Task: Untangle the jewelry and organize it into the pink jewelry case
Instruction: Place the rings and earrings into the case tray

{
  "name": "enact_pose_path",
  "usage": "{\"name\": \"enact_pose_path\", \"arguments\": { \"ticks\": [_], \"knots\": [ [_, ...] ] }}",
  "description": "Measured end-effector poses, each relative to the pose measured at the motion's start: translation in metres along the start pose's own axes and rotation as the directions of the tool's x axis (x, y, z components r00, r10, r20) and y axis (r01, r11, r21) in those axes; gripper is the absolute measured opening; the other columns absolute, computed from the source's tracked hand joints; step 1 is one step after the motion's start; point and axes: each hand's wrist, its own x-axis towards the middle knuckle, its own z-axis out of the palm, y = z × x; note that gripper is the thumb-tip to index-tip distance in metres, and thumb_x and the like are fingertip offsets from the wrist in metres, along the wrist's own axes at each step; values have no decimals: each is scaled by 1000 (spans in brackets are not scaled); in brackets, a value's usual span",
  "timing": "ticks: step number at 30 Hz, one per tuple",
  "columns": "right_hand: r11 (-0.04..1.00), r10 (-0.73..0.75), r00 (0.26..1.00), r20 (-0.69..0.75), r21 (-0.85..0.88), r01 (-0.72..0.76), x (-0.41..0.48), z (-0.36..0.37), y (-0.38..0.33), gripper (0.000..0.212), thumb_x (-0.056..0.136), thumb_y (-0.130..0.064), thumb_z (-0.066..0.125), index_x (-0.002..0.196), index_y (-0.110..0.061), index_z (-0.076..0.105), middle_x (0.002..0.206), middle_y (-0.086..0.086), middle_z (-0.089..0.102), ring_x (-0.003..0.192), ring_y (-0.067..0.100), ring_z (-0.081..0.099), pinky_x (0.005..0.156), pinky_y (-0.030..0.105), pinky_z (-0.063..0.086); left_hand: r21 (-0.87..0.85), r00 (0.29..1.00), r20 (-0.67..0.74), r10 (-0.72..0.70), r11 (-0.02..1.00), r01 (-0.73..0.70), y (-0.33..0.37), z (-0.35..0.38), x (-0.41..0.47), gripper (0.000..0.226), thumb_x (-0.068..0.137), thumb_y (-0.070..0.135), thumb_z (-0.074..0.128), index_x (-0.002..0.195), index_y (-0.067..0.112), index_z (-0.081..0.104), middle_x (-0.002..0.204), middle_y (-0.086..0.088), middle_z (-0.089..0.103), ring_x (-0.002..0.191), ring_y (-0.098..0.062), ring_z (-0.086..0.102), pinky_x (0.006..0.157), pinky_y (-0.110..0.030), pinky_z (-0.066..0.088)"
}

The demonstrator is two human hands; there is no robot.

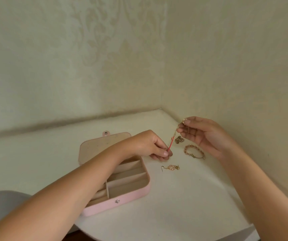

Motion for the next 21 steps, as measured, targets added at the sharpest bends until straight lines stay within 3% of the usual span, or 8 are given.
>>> {"name": "enact_pose_path", "arguments": {
  "ticks": [3,6,10,12,15,21],
  "knots": [
    [993,-80,993,-90,-94,72,0,3,0,11,87,4,57,78,-2,58,73,8,69,67,15,67,61,19,55,-114,1000,-6,8,993,-9,2,0,-5,14,93,10,60,100,11,72,78,8,72,73,0,67,75,-18,51],
    [984,-103,988,-115,-154,85,-2,2,-1,15,85,7,60,75,-3,55,74,10,71,67,16,69,61,19,55,-338,987,-157,13,939,-67,6,-5,-11,19,98,15,52,95,14,71,84,2,72,77,-7,66,77,-20,51],
    [989,-58,998,-30,-140,53,-6,-2,0,13,71,-6,69,74,-6,57,77,8,69,73,16,68,68,22,56,-281,957,-286,-44,959,-40,0,-10,-10,19,97,16,54,103,10,71,90,1,72,82,-8,66,78,-19,50],
    [992,-49,999,1,-120,49,-8,0,-1,12,69,-6,68,74,-6,57,77,10,70,71,16,68,68,21,56,-225,958,-285,-47,974,-20,-2,-8,-11,25,91,13,62,115,12,68,101,4,71,90,-4,65,80,-16,49],
    [984,-44,999,31,-174,49,-8,4,-2,14,68,-6,69,76,-4,57,78,15,72,68,18,69,67,22,57,-316,967,-254,21,943,-104,2,-3,-11,31,86,12,69,117,16,66,110,0,71,104,-6,65,93,-22,50],
    [927,-77,996,43,-365,87,-11,9,1,11,73,-14,72,80,-7,67,77,10,69,70,17,65,71,23,56,-370,939,-329,101,901,-227,12,10,-13,3,85,14,70,87,14,73,80,-2,74,81,-10,70,84,-24,55]
  ]
}}
